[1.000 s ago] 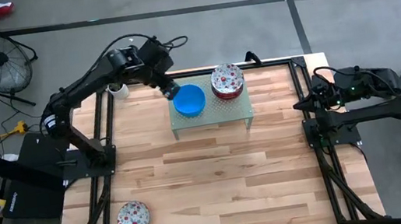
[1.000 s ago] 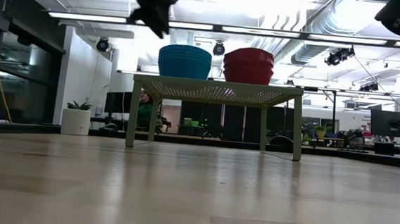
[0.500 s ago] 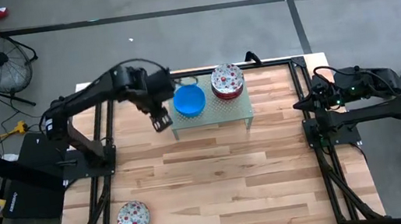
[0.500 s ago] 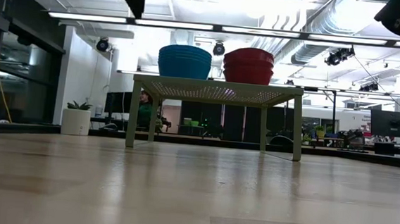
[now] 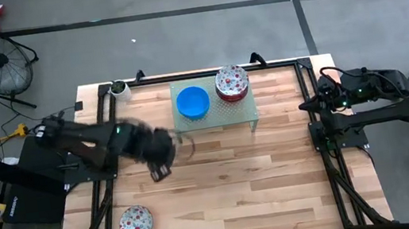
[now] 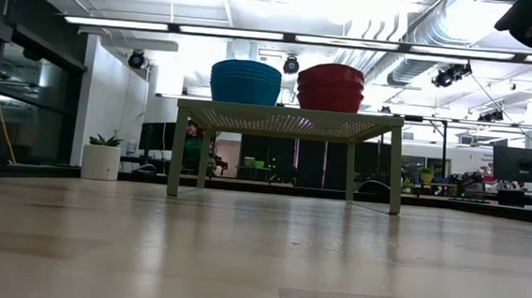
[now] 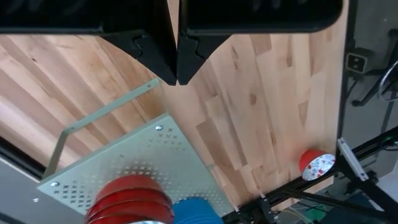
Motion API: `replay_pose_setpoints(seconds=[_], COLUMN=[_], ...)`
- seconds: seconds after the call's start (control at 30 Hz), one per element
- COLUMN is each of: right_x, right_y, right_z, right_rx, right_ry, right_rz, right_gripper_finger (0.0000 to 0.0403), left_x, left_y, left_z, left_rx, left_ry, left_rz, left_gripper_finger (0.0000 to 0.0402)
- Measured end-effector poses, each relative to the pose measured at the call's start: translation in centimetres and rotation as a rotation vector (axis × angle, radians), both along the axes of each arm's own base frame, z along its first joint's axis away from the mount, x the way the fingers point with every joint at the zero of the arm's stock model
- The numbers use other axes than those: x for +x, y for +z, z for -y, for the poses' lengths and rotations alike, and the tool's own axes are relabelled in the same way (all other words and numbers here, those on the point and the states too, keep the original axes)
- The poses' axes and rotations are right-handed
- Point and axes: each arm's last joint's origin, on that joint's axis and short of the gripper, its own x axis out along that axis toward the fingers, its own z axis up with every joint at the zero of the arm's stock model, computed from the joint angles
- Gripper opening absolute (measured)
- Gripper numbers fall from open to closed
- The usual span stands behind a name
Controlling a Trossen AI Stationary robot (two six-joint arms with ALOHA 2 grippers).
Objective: Pick & Place Mini bowls
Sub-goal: Stack the red bowl on top of the red bowls on the shelf
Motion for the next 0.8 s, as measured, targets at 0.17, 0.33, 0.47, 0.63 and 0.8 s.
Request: replay_pose_setpoints(seconds=[0.17,0.33,0.47,0.63,0.8], right_x=[0.0,0.0,0.0,0.0,0.0], right_y=[0.0,0.0,0.0,0.0,0.0], right_z=[0.1,0.1,0.1,0.1,0.1], right_rx=[-0.021,-0.023,-0.024,-0.028,-0.028], right_ry=[-0.03,-0.032,-0.032,-0.038,-0.038], right_rz=[-0.003,-0.004,-0.004,-0.004,-0.004], right_gripper_finger=[0.0,0.0,0.0,0.0,0.0], left_x=[-2.0,-4.1,-6.5,-9.1,-10.9], left_y=[-3.6,-7.6,-10.7,-13.7,-14.7], left_z=[3.5,6.0,7.4,8.6,9.3], left_rx=[-0.078,-0.16,-0.23,-0.281,-0.279], left_ry=[0.048,0.055,0.066,0.047,-0.041], left_rz=[0.058,0.067,0.036,0.046,0.036], left_gripper_finger=[0.0135,0.0135,0.0135,0.0135,0.0135])
